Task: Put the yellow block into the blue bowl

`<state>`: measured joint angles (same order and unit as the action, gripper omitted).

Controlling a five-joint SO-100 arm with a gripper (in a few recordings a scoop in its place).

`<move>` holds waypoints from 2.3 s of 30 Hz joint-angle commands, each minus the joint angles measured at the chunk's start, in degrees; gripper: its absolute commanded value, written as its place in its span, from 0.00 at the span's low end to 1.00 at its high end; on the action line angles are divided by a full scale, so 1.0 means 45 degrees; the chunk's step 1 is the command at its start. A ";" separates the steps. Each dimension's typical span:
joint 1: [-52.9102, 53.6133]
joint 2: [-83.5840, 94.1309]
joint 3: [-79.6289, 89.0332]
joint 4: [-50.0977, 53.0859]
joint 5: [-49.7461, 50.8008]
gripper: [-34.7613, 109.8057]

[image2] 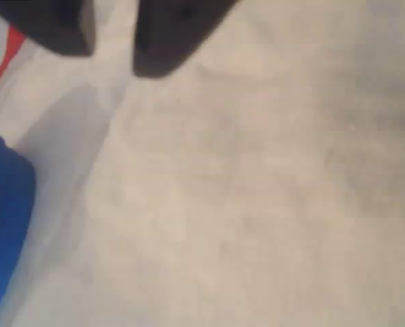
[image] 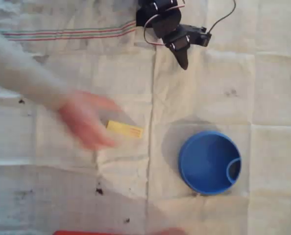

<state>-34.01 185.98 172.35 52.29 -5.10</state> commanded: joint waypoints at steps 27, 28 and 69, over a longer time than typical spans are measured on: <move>-0.0039 0.1660 0.2129 -0.0410 -0.0059 0.24; -0.0039 0.1660 0.2129 -0.0410 -0.0020 0.24; 0.4316 -1.5840 -1.4805 0.0605 -0.0059 0.25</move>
<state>-19.42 130.25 126.47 52.73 -5.10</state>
